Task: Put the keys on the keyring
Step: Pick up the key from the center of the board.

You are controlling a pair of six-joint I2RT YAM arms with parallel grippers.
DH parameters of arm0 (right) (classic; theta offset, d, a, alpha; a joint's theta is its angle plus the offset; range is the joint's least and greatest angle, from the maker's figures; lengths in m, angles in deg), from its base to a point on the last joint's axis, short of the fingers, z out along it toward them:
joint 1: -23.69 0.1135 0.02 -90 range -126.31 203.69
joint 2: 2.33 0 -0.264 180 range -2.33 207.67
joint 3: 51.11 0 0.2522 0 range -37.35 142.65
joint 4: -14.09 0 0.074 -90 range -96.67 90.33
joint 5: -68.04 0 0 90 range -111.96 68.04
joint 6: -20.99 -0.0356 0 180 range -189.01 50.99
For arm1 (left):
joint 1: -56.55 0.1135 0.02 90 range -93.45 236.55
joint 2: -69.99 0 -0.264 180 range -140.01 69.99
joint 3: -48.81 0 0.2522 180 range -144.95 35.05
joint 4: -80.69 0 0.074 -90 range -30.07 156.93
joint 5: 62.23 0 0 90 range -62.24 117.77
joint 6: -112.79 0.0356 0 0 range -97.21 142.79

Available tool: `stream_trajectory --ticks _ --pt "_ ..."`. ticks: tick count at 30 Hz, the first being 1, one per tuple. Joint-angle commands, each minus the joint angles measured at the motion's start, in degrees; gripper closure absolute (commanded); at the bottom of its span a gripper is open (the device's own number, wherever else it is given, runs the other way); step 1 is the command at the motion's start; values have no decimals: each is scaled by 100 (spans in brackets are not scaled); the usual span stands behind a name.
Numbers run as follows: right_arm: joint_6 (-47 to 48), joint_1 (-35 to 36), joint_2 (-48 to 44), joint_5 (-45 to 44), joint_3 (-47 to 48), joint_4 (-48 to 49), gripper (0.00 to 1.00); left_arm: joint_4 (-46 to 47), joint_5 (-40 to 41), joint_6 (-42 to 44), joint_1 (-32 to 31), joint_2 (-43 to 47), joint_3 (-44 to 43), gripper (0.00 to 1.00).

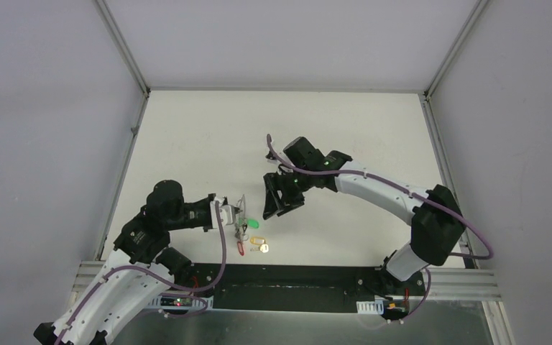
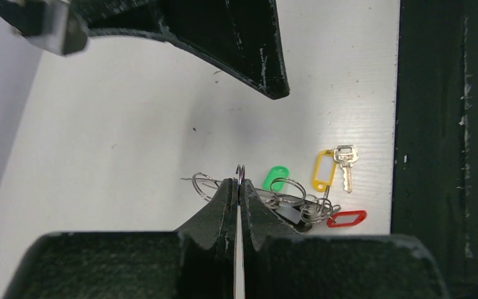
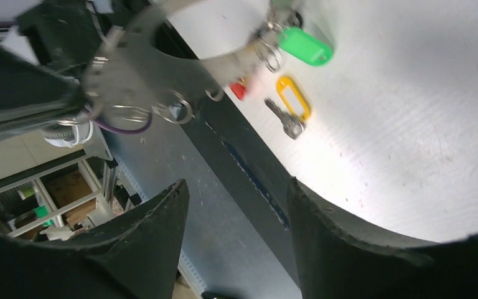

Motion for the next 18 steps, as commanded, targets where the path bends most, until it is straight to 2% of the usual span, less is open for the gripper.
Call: stream_trajectory --ticks 1,9,12,15,18 --pt "-31 43 -797 -29 -136 1521 39 356 -32 -1135 -63 -234 -394 100" --pt "389 47 -1372 -170 -773 3224 34 428 -241 -1467 -64 -398 -466 100" --pt "535 48 -1447 -171 -1026 3526 33 432 -86 -1442 -64 -366 -464 100" --pt "397 40 -1411 -656 -1071 3214 34 402 149 -1403 -62 -243 -466 100" --pt "-32 35 -1108 -1192 -857 2352 35 223 486 -1295 -64 -38 -508 100"
